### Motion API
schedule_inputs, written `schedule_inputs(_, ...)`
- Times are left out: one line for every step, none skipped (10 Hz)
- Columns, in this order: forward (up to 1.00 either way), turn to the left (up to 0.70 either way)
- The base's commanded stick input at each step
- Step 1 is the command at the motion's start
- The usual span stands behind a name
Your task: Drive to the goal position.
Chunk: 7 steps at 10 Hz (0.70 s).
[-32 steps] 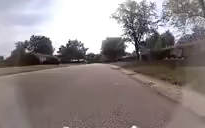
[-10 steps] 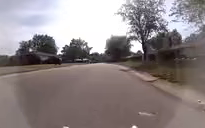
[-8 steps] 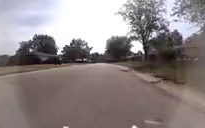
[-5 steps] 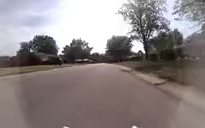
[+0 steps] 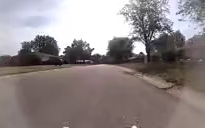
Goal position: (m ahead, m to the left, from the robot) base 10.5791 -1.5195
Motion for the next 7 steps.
schedule_inputs(0.69,0.03)
schedule_inputs(0.69,0.03)
schedule_inputs(0.69,0.02)
schedule_inputs(0.69,-0.14)
schedule_inputs(0.69,-0.29)
schedule_inputs(0.69,-0.28)
schedule_inputs(0.69,-0.17)
